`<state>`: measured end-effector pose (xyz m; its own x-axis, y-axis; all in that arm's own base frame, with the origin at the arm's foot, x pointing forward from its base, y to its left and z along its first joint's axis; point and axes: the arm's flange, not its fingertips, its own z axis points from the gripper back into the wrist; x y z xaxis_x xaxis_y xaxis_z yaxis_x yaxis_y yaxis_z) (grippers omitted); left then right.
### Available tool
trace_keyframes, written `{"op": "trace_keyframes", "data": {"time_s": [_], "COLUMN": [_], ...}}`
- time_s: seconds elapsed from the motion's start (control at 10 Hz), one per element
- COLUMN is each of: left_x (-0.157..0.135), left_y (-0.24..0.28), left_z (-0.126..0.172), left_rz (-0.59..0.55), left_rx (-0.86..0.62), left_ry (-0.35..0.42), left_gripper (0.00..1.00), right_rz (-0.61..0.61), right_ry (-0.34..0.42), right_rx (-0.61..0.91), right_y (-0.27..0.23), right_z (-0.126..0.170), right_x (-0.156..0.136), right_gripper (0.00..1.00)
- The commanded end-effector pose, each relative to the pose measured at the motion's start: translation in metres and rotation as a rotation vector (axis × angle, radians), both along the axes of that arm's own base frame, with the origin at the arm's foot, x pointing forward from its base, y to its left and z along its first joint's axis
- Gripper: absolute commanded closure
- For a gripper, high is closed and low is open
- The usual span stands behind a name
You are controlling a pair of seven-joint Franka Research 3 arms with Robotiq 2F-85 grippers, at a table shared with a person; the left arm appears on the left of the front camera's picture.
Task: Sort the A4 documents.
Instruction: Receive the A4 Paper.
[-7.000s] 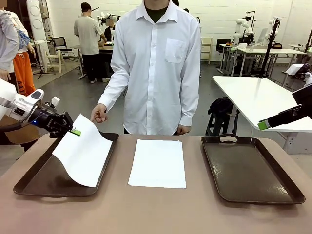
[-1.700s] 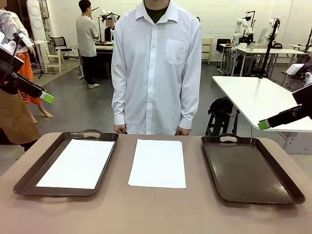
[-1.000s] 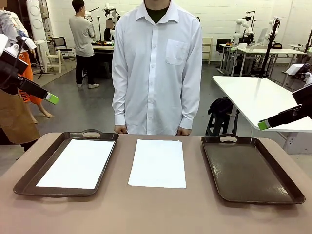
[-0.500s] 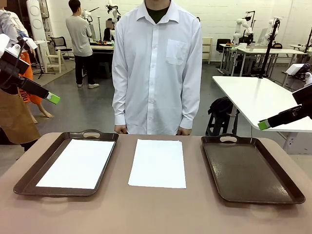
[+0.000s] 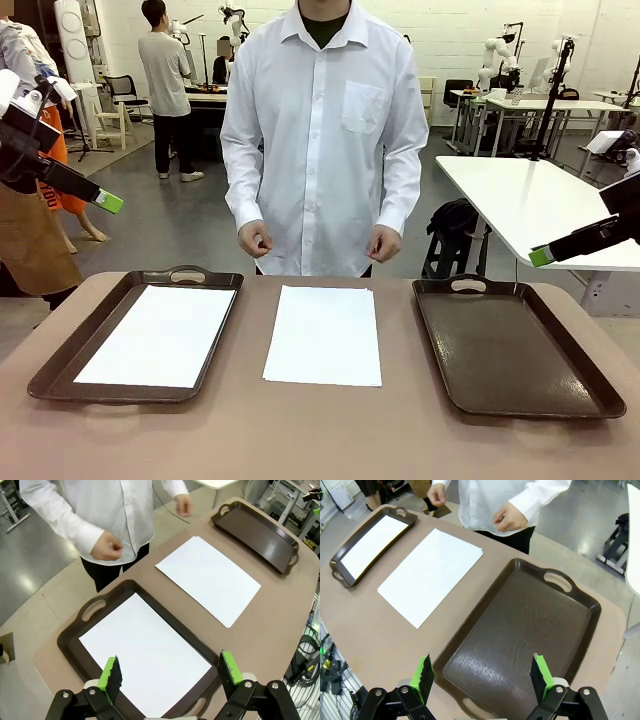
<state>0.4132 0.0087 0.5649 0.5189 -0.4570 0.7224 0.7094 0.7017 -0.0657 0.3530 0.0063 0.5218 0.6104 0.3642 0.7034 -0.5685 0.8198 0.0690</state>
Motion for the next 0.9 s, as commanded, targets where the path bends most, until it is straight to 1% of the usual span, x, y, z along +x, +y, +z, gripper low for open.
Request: {"op": "trace_keyframes", "data": {"time_s": [0.0,0.8], "left_x": [-0.0012,-0.0012], "left_y": [0.0005,0.0005], "left_z": [-0.0006,-0.0006], "left_rz": [-0.007,-0.007], "left_rx": [0.005,0.005], "left_ry": [-0.007,-0.007], "left_gripper": [0.00,0.00], "right_rz": [0.005,0.005], "right_ry": [0.004,0.004], "right_rx": [0.009,0.009], "right_y": [0.0002,0.0002], "right_z": [-0.0016,-0.0016], "right_x": [0.0009,0.0009], "right_gripper": [0.00,0.00]}}
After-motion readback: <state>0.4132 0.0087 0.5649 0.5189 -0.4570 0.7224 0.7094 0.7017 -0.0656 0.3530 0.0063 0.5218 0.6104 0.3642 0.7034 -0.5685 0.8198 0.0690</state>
